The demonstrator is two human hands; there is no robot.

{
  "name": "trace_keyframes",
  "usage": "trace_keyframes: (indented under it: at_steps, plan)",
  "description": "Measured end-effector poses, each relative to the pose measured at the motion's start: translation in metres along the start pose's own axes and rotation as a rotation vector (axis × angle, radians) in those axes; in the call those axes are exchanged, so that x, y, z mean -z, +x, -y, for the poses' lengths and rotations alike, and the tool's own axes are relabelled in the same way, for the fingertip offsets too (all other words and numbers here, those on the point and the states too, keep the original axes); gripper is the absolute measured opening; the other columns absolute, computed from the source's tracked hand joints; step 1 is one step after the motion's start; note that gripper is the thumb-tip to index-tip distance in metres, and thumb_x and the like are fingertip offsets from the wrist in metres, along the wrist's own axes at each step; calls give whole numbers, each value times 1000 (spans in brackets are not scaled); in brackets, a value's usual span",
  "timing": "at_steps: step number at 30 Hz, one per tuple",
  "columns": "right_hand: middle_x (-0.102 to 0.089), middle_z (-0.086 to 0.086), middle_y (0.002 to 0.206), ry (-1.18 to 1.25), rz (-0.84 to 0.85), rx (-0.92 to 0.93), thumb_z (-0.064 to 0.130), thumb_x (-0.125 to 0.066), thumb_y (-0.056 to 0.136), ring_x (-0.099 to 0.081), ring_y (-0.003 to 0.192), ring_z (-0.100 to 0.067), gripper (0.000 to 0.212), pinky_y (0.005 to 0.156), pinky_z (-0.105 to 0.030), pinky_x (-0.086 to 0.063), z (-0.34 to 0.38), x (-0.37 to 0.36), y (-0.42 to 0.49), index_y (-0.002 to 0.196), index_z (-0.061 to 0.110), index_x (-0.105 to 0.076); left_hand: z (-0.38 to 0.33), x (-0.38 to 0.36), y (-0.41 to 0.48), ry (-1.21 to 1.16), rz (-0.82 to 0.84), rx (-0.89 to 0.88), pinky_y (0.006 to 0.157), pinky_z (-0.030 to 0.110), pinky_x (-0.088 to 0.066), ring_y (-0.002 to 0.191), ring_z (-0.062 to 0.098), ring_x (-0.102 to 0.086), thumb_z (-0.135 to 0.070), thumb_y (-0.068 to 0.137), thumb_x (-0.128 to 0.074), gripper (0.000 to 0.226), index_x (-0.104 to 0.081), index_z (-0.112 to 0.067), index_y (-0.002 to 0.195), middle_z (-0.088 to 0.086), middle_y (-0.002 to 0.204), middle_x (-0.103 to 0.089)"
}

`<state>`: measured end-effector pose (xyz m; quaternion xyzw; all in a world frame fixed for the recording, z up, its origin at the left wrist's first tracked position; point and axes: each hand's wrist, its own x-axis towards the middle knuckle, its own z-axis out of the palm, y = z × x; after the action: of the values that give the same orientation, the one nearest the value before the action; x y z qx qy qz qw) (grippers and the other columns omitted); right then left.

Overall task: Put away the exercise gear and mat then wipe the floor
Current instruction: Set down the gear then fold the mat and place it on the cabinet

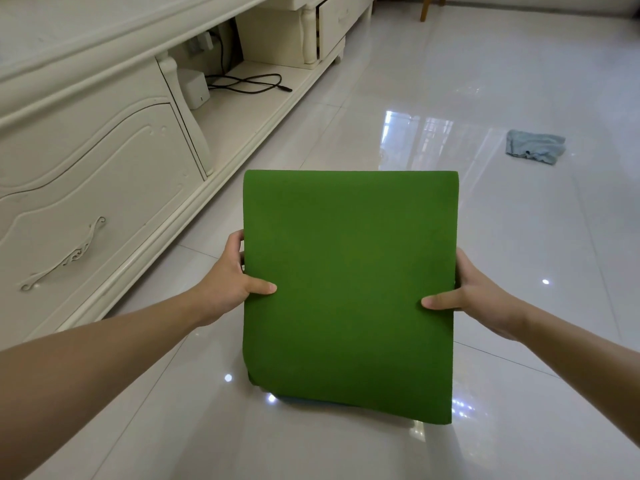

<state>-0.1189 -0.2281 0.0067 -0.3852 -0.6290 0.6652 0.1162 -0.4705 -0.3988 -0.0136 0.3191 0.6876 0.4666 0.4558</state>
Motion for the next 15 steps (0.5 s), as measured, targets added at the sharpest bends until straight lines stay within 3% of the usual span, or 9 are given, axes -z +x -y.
trace_keyframes:
  at_steps: [4, 8, 12, 15]
  plan:
    - [-56, 4, 129, -21, -25, -15, -9, -75, 73, -66, 104, -13, 93, 79, -41, -58, 0, -1, -2, 137, 42, -32, 0, 1, 2, 2, -7, 1, 90, 51, -56, 112, 28, -64, -2, 59, -87, 100, -34, -40, 136, 7, 125, -61]
    - [-58, -2, 124, 7, -110, -15, -15, -68, 77, -70, 96, -25, 82, 81, -51, -57, 1, -2, 2, 133, 35, -36, -1, -2, 6, -1, -37, -8, 86, 45, -58, 107, 26, -66, 8, 71, -81, 85, -40, -31, 135, 9, 121, -62]
    - [-60, -4, 122, 30, -154, 1, -16, -66, 79, -72, 91, -23, 75, 74, -44, -59, 1, -2, 7, 131, 30, -38, 1, -5, 8, -25, -57, 7, 79, 35, -59, 103, 23, -69, -3, 79, -79, 67, -46, -29, 130, 6, 118, -66]
    - [-62, -2, 119, 39, -177, 11, -16, -65, 80, -72, 90, -22, 73, 73, -44, -59, -1, -2, 10, 131, 30, -39, 8, -6, 6, -32, -10, 49, 81, 36, -59, 102, 23, -70, -13, 85, -76, 63, -42, -32, 134, 7, 120, -67]
